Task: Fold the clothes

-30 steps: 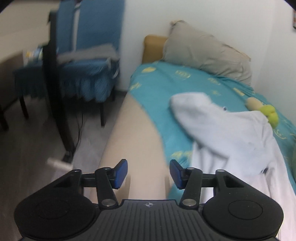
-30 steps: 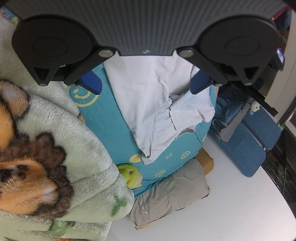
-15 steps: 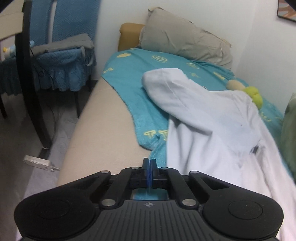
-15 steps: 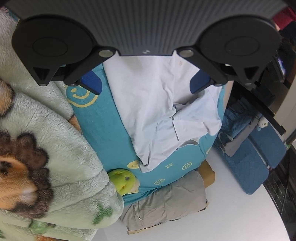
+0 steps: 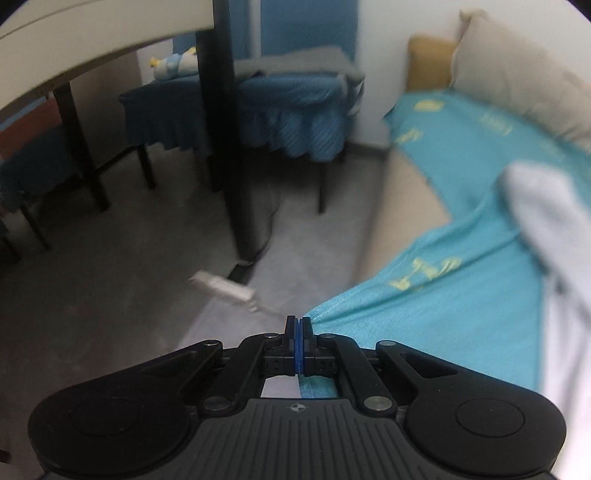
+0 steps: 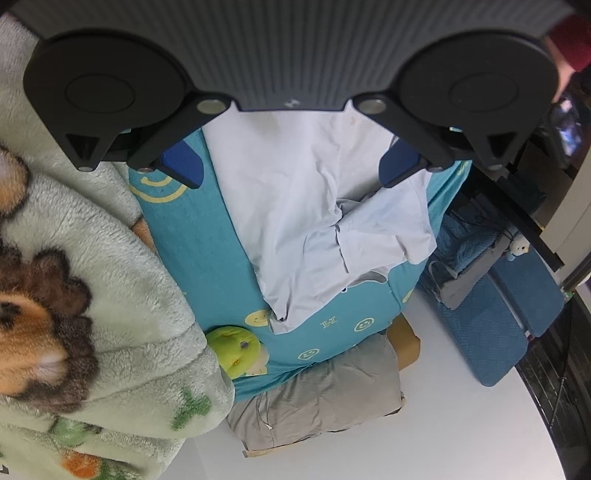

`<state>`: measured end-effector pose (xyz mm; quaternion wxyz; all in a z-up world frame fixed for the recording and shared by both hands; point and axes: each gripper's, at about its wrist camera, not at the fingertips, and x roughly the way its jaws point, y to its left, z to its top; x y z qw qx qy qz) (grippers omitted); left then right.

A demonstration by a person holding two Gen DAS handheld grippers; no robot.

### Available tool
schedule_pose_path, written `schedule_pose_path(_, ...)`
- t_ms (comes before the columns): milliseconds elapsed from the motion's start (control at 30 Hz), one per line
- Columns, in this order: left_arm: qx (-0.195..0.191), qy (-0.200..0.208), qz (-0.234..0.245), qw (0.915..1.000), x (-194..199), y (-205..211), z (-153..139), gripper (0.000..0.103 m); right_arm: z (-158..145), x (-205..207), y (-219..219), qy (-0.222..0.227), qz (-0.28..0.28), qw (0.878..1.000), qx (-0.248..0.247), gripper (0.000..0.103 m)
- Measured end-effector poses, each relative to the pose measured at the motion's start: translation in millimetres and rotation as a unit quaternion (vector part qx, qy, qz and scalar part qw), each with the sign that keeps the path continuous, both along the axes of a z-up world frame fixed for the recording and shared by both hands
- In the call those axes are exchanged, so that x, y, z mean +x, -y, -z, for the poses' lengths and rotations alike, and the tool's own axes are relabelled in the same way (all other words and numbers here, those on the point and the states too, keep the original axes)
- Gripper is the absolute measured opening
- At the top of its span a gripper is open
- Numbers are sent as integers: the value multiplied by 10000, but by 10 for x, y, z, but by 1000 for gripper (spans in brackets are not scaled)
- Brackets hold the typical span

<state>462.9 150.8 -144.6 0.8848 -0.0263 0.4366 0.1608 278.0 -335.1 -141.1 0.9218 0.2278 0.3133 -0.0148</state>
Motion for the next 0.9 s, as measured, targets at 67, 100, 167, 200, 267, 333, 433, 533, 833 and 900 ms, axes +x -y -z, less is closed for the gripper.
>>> schedule_pose_path(67, 69, -92, 9, 9999, 47, 53, 136, 0, 26, 28, 0, -58, -8, 10000, 35, 103)
schedule_pose_path(100, 139, -73, 35, 9999, 62, 90, 181, 0, 39, 41, -1, -87, -13, 9999, 51, 103)
schedule_pose_path(167, 117, 32, 135, 9998, 72, 135, 229, 1, 51, 70, -16, -83, -40, 10000, 9, 103)
schedule_pose_path(200, 95, 75, 176, 9998, 56, 141, 230, 1, 56, 86, -26, -76, -60, 9999, -24, 103)
schedule_pose_path(267, 45, 121, 237, 9996, -1, 132, 194, 4, 62, 113, -54, -67, -115, 9999, -51, 103)
schedule_pose_path(333, -128, 159, 341, 9992, -100, 91, 89, 14, 53, 126, -81, -28, -186, 9998, -33, 103)
schedule_pose_path(433, -603, 154, 548, 9966, -401, -21, -128, 59, 28, 121, -121, 14, -257, 9996, -71, 103)
schedule_pose_path(533, -986, -162, 560, 9934, -808, -123, -249, 61, -11, 63, -132, 75, -289, 9995, -87, 103)
schedule_pose_path(833, -2060, -849, -402, 9740, -1615, -539, -140, 61, -125, -253, -193, 156, -421, 9989, -90, 103)
schedule_pose_path(900, -2282, -888, -475, 9684, -1690, -569, -144, 61, -118, -353, -186, 95, -406, 9991, -9, 103)
